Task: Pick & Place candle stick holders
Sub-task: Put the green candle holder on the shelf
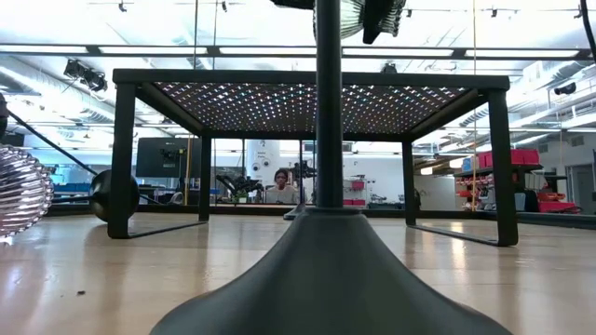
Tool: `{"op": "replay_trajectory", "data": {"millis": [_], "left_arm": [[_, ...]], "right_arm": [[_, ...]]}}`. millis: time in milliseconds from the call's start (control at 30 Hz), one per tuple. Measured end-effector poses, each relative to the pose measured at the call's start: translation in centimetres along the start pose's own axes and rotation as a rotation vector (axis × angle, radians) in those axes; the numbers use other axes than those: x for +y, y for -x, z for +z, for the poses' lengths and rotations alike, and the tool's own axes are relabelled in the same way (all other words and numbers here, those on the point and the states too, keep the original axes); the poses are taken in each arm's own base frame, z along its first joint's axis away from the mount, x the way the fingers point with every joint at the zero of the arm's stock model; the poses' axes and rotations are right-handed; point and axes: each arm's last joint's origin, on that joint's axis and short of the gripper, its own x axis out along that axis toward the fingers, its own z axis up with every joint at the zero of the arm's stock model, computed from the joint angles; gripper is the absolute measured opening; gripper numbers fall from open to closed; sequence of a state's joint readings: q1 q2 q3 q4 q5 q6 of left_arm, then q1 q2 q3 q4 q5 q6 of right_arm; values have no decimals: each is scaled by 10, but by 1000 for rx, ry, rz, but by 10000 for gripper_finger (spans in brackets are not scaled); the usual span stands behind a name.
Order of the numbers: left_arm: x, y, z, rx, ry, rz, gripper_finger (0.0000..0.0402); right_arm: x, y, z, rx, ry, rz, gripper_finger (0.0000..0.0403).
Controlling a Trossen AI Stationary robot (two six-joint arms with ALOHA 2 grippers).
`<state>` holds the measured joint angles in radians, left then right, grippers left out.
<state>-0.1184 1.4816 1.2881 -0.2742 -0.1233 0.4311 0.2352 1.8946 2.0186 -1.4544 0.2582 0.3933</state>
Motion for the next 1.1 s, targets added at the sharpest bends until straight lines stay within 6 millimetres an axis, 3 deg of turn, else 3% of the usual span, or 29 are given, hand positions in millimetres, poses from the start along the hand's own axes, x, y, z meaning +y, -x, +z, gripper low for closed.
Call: {"op": "replay_trajectory", "data": {"millis": [333,1100], "left_arm": [[-8,-28,-7,12,-34,-13,349],[-10,-36,-13,77,-1,50,321]], "right_arm": [[2,0,1,-21,10,-2,119],[2,0,2,-29,8,-8,118]]}}
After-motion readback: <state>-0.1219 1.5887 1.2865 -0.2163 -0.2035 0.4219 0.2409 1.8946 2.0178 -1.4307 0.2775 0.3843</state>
